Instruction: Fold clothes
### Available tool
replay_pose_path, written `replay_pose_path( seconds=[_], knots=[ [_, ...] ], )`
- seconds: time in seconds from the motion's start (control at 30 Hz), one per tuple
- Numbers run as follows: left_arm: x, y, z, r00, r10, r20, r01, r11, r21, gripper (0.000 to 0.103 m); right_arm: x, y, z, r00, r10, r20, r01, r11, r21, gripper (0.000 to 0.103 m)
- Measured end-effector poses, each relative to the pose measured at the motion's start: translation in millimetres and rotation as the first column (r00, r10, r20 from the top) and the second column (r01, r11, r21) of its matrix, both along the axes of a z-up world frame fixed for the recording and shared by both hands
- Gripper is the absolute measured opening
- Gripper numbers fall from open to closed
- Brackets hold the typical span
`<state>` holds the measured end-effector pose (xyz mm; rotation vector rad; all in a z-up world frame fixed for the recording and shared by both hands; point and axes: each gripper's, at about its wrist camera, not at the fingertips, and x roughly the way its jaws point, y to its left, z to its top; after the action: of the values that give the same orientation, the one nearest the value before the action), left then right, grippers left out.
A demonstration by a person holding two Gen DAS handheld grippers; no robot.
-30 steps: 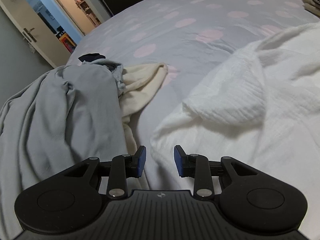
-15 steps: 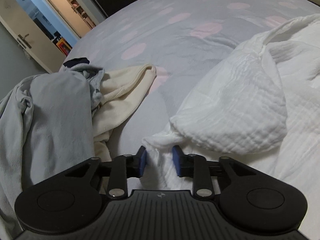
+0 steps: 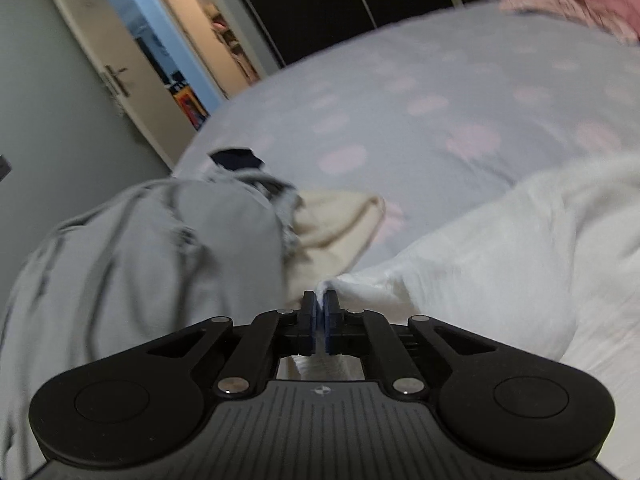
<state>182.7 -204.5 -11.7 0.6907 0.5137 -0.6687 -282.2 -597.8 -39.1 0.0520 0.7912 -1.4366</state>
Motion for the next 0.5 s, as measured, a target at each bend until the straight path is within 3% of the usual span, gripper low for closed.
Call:
replay_pose_path(
  seconds=[0.13,0.3,0.5],
  knots=[
    [-8,23,32,1.000,0.029,-0.008,-0.030,0.997,-0.076,0.002,-25,10,22,0.997,-0.062,0.034,0.063,0.997,-0.043,0.002],
    [-17,55,66,0.996,0.034,-0.083,-0.048,0.985,-0.167,0.001,-69,21,36,0.986,-0.132,0.098,0.133,0.991,-0.009,0.002],
    [-47,80,86,0.996,-0.024,-0.087,0.010,0.987,-0.159,0.001,-113,31,36,0.977,-0.187,0.103,0.183,0.982,0.047,0.002]
  ],
)
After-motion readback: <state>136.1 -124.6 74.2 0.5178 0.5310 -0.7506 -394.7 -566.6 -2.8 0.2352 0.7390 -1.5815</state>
